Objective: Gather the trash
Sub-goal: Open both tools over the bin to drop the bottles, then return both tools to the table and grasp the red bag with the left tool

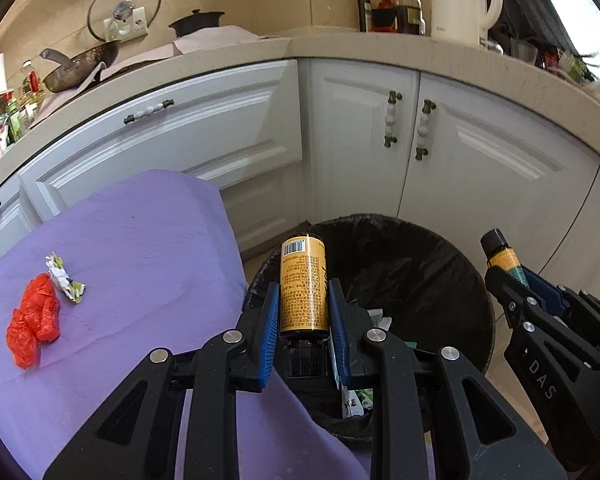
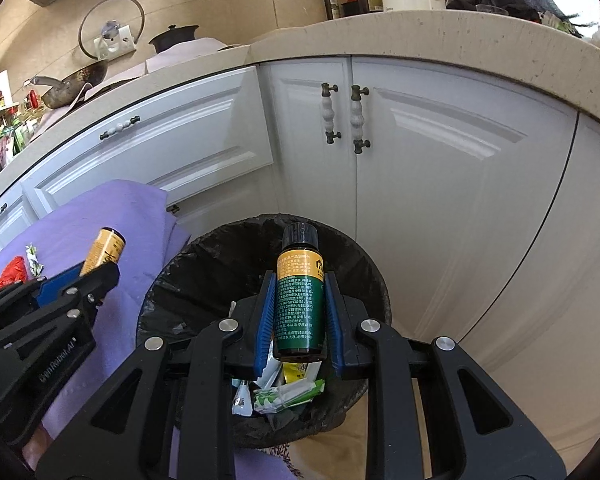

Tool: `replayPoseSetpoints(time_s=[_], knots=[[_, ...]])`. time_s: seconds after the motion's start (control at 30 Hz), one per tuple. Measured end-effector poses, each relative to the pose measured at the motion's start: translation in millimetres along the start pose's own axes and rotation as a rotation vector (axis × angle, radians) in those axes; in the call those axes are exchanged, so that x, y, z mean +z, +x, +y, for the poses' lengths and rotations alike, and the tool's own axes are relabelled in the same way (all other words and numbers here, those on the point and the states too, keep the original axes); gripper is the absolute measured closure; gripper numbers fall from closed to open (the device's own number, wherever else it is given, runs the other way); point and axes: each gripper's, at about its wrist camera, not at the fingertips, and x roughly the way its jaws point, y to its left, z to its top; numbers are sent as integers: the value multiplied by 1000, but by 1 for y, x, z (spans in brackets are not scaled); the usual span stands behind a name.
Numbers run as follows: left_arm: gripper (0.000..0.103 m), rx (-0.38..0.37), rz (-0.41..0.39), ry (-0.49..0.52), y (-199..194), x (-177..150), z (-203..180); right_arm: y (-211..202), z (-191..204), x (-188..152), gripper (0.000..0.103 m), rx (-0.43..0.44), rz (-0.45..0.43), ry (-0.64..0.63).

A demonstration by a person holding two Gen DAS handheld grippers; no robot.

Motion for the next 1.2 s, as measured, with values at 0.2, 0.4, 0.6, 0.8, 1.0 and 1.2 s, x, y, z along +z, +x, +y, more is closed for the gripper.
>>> replayPoseSetpoints(time_s=[0.2,0.4,0.6,0.8,1.0,1.2], knots=[[75,-8,48,1,10,1,-5,7,-3,2,64,-10,-5,15],[63,-2,26,-13,4,1,-2,2,-2,3,64,-7,-13,20],[59,8,13,-36,-6,0,9,-5,5,2,64,3,-14,13],[55,46,2,-64,-21,-7,36,-12,24,2,64,32,-13,1],[55,112,5,-105,-33,-18,79,-13,52,5,63,80,-5,-27],[54,182,5,-157,-44,-29,122,-12,90,8,63,131,4,-70]])
